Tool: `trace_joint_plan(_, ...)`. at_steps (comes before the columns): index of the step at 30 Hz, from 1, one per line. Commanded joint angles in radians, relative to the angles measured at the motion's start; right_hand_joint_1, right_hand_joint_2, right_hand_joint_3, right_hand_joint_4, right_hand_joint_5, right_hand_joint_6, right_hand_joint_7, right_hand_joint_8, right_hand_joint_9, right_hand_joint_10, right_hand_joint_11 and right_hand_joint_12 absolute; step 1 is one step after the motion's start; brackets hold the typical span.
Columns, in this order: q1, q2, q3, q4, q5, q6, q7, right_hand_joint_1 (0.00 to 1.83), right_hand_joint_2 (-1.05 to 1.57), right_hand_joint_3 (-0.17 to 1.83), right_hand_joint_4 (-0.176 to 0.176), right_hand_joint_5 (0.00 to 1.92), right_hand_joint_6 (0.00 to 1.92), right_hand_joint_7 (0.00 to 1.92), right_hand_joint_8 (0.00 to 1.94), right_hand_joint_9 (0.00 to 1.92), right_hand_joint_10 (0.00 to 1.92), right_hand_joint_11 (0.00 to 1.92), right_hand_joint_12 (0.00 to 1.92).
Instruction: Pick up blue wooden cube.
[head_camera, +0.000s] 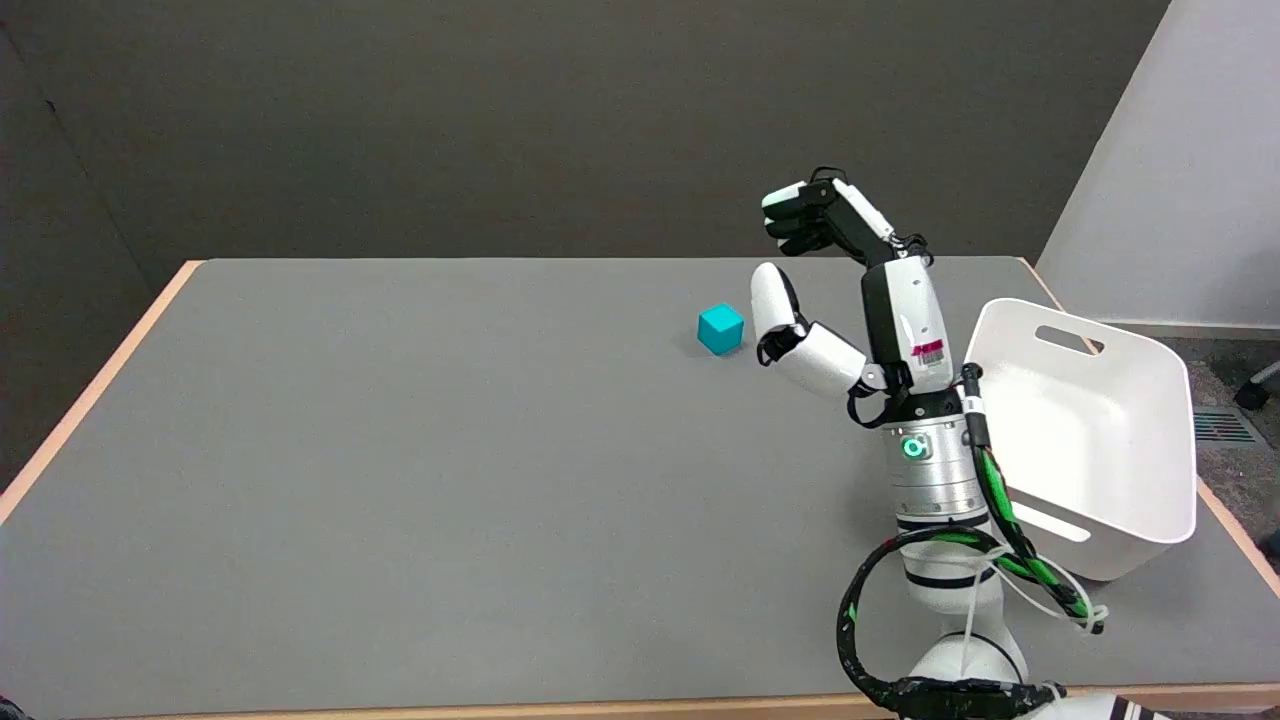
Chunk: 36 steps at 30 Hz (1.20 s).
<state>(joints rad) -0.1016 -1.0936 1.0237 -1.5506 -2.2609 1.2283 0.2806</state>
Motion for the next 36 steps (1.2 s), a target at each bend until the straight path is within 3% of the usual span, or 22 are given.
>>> trace_joint_plan(1, 0.008, 0.005, 0.026, 0.003, 0.009, -0.07, 0.0, 0.68, 0.79, 0.89, 0.134, 0.47, 1.06, 0.66, 0.86, 0.62, 1.2, 0.36, 1.5)
trace_joint_plan(9, 0.057, -0.015, 0.122, -0.023, 0.01, -0.345, -0.011, 0.69, 0.79, 0.89, 0.115, 0.44, 1.01, 0.65, 0.82, 0.59, 1.17, 0.32, 1.47)
trace_joint_plan(11, 0.08, -0.037, 0.173, -0.019, 0.01, -0.424, -0.023, 0.7, 0.78, 0.88, 0.049, 0.41, 0.89, 0.61, 0.73, 0.54, 1.13, 0.28, 1.44)
trace_joint_plan(16, 0.183, -0.093, 0.287, 0.019, 0.028, -0.564, -0.145, 0.69, 0.73, 0.88, -0.073, 0.34, 0.63, 0.54, 0.67, 0.45, 1.12, 0.23, 1.44)
trace_joint_plan(24, 0.389, -0.07, 0.354, 0.147, 0.206, -1.005, -0.567, 0.72, 0.69, 0.87, -0.105, 0.31, 0.58, 0.53, 0.71, 0.46, 1.18, 0.24, 1.47)
trace_joint_plan(29, 0.459, -0.054, 0.326, 0.287, 0.256, -1.032, -0.595, 0.73, 0.66, 0.89, -0.131, 0.31, 0.61, 0.53, 0.74, 0.47, 1.21, 0.29, 1.56)
trace_joint_plan(36, 0.424, -0.061, 0.307, 0.336, 0.271, -1.039, -0.598, 0.72, 0.67, 0.88, -0.159, 0.31, 0.62, 0.53, 0.77, 0.47, 1.23, 0.34, 1.62)
